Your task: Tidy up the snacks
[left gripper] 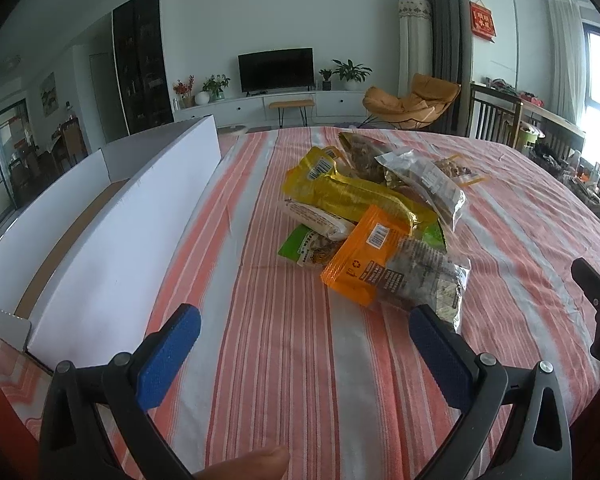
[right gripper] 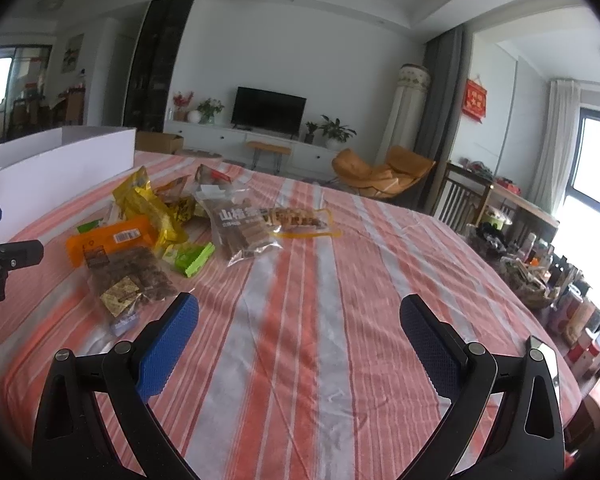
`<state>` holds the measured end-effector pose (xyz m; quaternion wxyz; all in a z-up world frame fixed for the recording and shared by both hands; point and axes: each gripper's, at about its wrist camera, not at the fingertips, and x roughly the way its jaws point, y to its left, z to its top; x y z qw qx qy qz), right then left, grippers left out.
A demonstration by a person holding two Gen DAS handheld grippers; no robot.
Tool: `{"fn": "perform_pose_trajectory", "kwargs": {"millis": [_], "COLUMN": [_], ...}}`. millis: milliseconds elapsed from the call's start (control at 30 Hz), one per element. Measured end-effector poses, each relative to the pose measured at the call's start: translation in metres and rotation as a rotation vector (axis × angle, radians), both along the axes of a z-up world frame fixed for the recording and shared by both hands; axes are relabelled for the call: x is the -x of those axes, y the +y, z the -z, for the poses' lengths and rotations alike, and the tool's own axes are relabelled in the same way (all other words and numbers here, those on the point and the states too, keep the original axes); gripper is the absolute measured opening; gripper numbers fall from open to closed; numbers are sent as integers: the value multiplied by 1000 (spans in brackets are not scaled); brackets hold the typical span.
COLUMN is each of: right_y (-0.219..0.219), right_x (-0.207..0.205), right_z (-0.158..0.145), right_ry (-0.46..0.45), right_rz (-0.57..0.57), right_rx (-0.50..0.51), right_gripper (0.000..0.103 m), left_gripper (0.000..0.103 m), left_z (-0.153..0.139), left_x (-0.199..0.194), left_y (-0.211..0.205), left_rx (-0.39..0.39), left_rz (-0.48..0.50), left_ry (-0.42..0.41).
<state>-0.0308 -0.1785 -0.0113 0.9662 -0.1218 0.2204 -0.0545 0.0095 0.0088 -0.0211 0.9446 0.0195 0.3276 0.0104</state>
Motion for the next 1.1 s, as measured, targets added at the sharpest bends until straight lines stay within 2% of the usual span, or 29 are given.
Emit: {"fn": "perform_pose_trajectory", "kwargs": {"millis": [1100], "right_y": [6], "right_x": [-8], "right_z": [4], "right_ry": [8], "right_rz": [-16], "right_rx": [-7], "right_gripper": [102], "left_gripper": [103], "left_z": [1], "left_x": [-1], "left_y": [4], "left_rx": [-8], "left_rz": [-11], "left_ry": [-5]}}
